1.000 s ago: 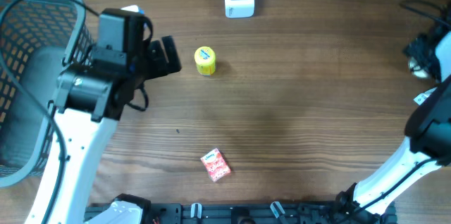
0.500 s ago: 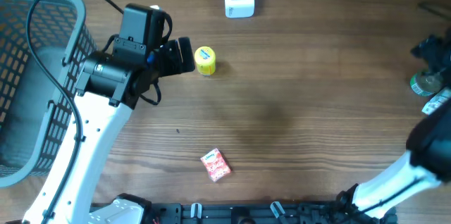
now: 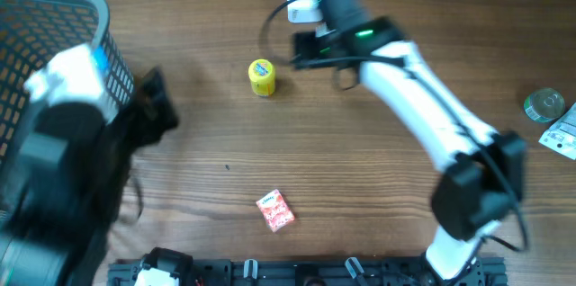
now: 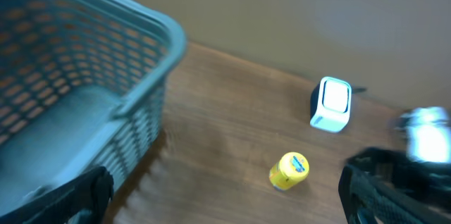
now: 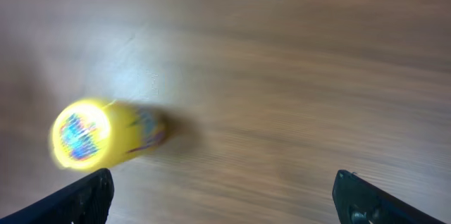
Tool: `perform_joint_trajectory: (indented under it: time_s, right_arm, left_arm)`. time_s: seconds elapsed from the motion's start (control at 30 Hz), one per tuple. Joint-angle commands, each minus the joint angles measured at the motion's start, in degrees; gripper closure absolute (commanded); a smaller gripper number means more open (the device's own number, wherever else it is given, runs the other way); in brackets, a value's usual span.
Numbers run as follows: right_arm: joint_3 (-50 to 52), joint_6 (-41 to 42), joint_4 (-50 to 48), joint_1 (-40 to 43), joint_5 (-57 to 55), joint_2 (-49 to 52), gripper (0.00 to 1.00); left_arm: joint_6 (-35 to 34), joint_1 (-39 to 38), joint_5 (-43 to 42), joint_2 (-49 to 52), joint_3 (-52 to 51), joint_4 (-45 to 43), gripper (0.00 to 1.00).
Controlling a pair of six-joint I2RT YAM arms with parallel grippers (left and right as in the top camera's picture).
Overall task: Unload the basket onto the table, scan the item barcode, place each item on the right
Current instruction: 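Grasp the yellow Mentos bottle on the table with the right gripper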
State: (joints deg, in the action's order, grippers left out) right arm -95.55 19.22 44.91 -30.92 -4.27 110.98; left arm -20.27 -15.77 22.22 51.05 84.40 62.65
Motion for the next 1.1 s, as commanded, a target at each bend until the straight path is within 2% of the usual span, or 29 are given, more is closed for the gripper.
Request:
perform_joint_trajectory:
  time_s: [0.0,0.17,0.37,0.7,0.9,1.0,1.07]
  right_arm:
    - [-7.7,-0.7,-0.5,-5.0,-0.6,6.4,0.0]
    - [-15.0,-1.2,-3.3,-9.4,-0.6,11.8,0.0]
    - [-15.4,0.4,-8.9,-10.4,-3.7,18.0,0.0]
    - [-15.4,1.8,-5.6,-10.3,-6.2,23.1,0.02]
    - [-15.4,2.0,-1.5,-10.3,-6.3,23.1,0.38]
    - [-15.4,1.9,-1.7,-10.3,-6.3,23.1,0.43]
    - [-15.4,2.0,-1.9,-10.3,-6.3,23.1,0.5]
  left_arm:
    - [0.1,0.2,2.4,-5.9,-0.2,4.0,0.0]
    - [0.1,0.2,2.4,-7.3,-0.2,9.2,0.0]
    - [0.1,0.2,2.4,-6.3,-0.2,9.6,0.0]
    - [0.1,0.2,3.2,-6.3,-0.2,9.7,0.0]
    - [0.1,0.2,3.2,-6.3,-0.2,10.3,0.0]
    - [0.1,0.2,3.2,-6.3,-0.2,10.5,0.0]
    - [0.1,0.2,3.2,-6.3,-0.2,10.6,0.0]
